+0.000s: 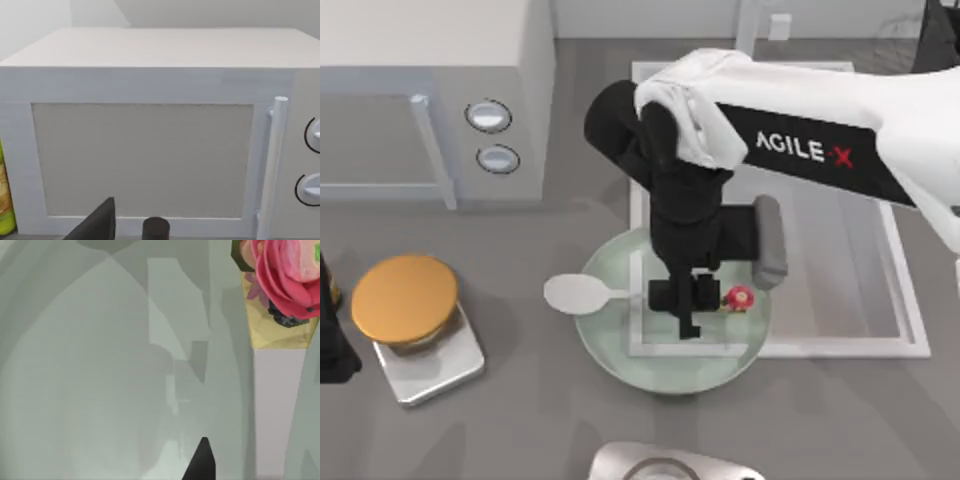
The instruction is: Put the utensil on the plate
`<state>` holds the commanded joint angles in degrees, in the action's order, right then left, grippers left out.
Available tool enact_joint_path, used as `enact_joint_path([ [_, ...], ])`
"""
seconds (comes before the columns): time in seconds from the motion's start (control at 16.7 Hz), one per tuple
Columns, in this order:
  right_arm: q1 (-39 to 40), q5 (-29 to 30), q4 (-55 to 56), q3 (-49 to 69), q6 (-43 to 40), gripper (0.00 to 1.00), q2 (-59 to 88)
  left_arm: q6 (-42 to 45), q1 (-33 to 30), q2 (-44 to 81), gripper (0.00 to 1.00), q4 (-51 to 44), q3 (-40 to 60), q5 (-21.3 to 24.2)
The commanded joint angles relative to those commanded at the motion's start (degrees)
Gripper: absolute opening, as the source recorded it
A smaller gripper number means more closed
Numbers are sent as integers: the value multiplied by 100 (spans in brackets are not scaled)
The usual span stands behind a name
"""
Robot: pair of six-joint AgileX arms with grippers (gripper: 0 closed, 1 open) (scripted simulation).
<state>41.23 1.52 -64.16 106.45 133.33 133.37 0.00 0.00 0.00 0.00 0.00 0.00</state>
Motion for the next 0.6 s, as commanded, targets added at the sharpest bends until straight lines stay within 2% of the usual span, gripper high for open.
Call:
enact_joint_path([
  [0.6, 0, 0, 0, 0, 0, 98, 0, 0, 0, 0, 100, 0, 0, 0],
])
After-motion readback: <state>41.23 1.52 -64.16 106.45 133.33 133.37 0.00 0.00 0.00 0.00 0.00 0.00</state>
